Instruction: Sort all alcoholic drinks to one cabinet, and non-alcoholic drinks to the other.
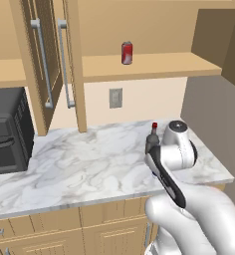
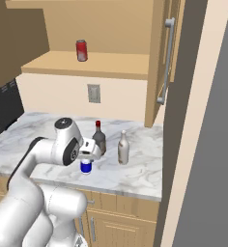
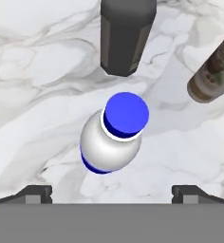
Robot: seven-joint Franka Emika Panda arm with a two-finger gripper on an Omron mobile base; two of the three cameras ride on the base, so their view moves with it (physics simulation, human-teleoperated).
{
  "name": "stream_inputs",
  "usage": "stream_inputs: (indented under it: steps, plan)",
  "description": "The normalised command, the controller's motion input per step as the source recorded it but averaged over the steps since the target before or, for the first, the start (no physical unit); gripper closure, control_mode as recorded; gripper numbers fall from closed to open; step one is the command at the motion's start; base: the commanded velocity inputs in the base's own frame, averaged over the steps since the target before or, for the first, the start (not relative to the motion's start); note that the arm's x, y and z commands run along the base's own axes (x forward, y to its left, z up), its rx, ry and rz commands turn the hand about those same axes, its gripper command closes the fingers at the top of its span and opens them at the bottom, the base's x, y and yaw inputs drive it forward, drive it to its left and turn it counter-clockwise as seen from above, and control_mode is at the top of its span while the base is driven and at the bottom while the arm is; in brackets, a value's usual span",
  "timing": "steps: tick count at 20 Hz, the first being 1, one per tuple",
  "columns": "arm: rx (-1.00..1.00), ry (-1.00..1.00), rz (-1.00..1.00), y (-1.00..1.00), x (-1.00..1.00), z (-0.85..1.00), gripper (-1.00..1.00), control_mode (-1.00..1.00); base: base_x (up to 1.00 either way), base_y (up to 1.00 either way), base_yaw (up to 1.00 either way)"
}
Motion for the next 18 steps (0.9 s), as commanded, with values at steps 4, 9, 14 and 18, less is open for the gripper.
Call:
stream_inputs:
  steps: [4,9,14,18]
  plan:
    - [0.0,0.0,0.0,0.0,0.22,-0.23,-1.0,-1.0,0.0,0.0,0.0]
    - [0.0,0.0,0.0,0.0,0.21,-0.22,-1.0,-1.0,0.0,0.0,0.0]
    - [0.0,0.0,0.0,0.0,0.12,-0.22,-1.0,-1.0,0.0,0.0,0.0]
    - [0.0,0.0,0.0,0.0,0.1,-0.2,-1.0,-1.0,0.0,0.0,0.0]
